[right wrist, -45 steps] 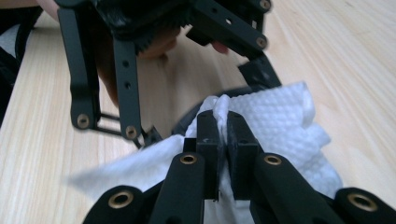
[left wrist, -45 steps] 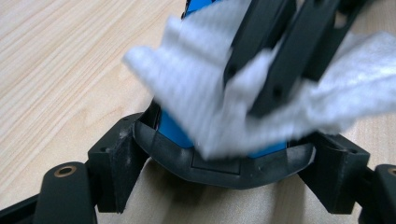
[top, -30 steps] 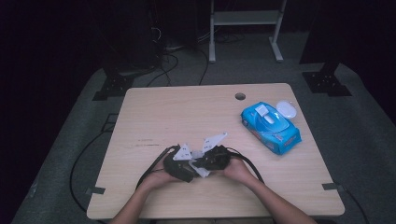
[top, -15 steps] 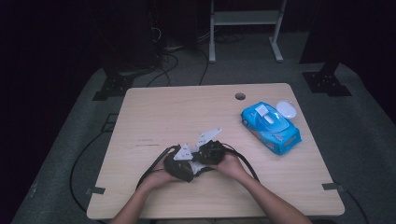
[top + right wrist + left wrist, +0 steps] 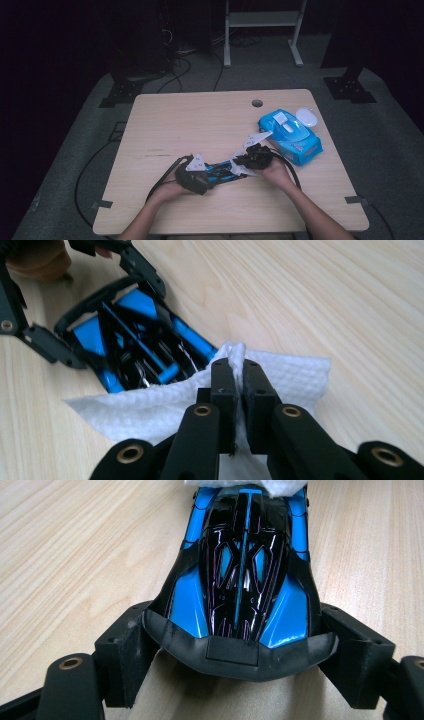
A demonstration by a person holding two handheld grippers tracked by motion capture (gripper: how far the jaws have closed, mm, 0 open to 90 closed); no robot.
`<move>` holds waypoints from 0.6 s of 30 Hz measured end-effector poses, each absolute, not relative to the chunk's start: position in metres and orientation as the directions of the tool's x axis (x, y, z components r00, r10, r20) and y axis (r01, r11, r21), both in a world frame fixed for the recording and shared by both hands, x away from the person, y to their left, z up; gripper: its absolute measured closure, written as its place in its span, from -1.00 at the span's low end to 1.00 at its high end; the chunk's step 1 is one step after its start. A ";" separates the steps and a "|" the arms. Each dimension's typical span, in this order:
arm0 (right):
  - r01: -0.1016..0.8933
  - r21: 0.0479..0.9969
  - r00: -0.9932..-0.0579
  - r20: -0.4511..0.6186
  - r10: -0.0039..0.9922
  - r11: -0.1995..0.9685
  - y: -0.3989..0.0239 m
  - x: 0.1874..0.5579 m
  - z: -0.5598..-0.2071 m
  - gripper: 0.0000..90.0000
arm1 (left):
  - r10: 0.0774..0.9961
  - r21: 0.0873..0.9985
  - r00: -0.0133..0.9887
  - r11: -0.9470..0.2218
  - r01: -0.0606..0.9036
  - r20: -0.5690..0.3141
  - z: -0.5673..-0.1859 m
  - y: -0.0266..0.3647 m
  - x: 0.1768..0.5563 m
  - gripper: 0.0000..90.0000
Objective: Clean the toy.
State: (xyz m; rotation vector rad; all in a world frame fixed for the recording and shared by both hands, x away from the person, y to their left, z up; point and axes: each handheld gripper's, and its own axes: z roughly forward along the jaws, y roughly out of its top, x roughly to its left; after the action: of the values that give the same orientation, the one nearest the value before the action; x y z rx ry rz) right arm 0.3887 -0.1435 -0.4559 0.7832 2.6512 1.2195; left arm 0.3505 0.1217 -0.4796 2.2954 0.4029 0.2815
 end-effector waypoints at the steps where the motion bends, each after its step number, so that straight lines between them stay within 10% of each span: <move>1: 0.404 0.740 -0.859 0.105 0.502 0.538 -0.143 0.388 -0.456 0.89 | 0.371 0.732 0.926 -0.650 0.204 0.071 -0.480 0.121 0.351 -0.52; 18: 0.404 0.763 -0.871 0.153 0.467 0.504 -0.164 0.357 -0.455 0.85 | 0.398 0.724 0.916 -0.644 0.248 0.040 -0.480 0.120 0.354 -0.55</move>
State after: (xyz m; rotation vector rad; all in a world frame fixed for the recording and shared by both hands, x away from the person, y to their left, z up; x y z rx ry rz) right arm 0.3572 -0.1638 -0.4555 0.7717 2.6603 1.3197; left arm 0.3538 0.1200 -0.4796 2.2987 0.4570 0.2509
